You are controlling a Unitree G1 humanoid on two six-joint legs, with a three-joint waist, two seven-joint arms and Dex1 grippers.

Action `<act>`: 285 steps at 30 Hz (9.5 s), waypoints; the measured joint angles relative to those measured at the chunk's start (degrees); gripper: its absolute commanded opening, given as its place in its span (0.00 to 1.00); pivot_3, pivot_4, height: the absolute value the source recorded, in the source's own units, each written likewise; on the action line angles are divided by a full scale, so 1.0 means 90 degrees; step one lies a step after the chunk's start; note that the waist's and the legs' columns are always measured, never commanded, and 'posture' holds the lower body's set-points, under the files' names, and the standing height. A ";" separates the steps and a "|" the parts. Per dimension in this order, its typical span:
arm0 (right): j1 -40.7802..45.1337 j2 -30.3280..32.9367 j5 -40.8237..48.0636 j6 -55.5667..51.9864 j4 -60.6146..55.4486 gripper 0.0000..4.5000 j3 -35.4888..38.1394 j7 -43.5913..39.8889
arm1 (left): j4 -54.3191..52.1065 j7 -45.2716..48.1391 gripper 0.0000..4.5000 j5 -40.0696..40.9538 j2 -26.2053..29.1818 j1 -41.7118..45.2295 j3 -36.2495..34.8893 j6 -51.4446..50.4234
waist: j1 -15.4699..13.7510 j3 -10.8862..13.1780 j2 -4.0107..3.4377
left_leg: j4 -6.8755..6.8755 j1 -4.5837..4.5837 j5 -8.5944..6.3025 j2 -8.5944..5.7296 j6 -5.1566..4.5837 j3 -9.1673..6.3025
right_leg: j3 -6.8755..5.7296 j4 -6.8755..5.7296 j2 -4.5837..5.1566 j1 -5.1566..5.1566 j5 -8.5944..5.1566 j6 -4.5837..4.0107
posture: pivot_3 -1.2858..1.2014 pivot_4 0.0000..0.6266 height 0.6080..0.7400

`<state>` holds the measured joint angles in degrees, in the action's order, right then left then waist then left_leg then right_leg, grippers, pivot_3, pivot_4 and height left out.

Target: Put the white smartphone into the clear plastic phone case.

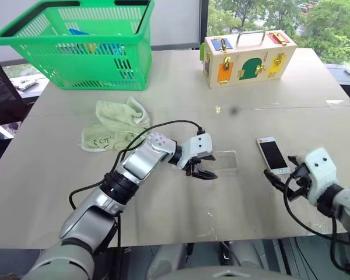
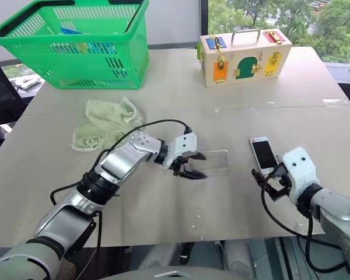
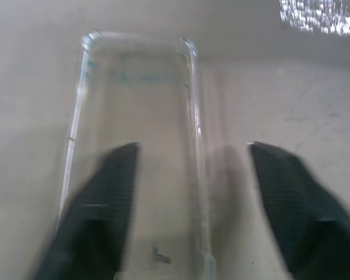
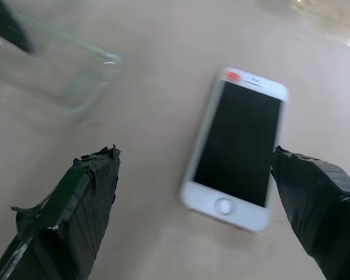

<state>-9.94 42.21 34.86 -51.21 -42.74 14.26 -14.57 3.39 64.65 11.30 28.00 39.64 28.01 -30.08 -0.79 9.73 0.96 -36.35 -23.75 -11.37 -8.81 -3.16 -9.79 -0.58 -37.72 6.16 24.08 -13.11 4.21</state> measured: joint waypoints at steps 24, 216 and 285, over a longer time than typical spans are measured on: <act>0.1951 -0.0920 -0.0903 -0.1695 0.1605 0.63 -0.0889 0.0514 | -0.2396 -0.0006 1.00 0.2512 0.0884 -0.2372 -0.3141 0.0093 | -0.0014 -0.0028 -0.0003 | 0.0003 0.0015 0.0000 -0.0001 0.0001 0.0001 | 0.0003 0.0012 -0.0005 -0.0018 0.0018 -0.0026 | 0.52 0.24 1.00; 0.4262 -0.0034 -0.1925 -0.0921 0.3011 0.01 -0.3968 -0.3908 | 0.0194 -0.0765 0.01 0.0125 -0.0156 -0.1919 -0.1558 0.1219 | 0.0004 -0.0210 -0.0051 | 0.0102 0.0087 -0.0029 0.0011 0.0035 -0.0007 | -0.0003 0.0095 -0.0008 -0.0063 0.0017 0.0006 | 0.52 0.24 1.00; 0.5034 -0.0453 -0.2122 0.0005 0.4017 0.01 -0.4393 -0.4985 | -0.0045 -0.0895 0.01 0.0126 -0.0129 -0.2139 -0.1552 0.1151 | -0.0006 -0.0261 -0.0054 | 0.0128 0.0098 -0.0031 0.0031 0.0039 -0.0004 | -0.0006 0.0107 -0.0018 -0.0062 0.0018 0.0004 | 0.52 0.24 1.00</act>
<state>35.36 38.13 15.76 -51.17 -6.58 -25.27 -59.43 2.98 56.60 12.44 26.83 20.39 14.04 -19.72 -0.84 7.39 0.47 -35.20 -22.87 -11.65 -8.53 -2.81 -9.83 -0.63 -36.75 6.00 23.52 -12.95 4.25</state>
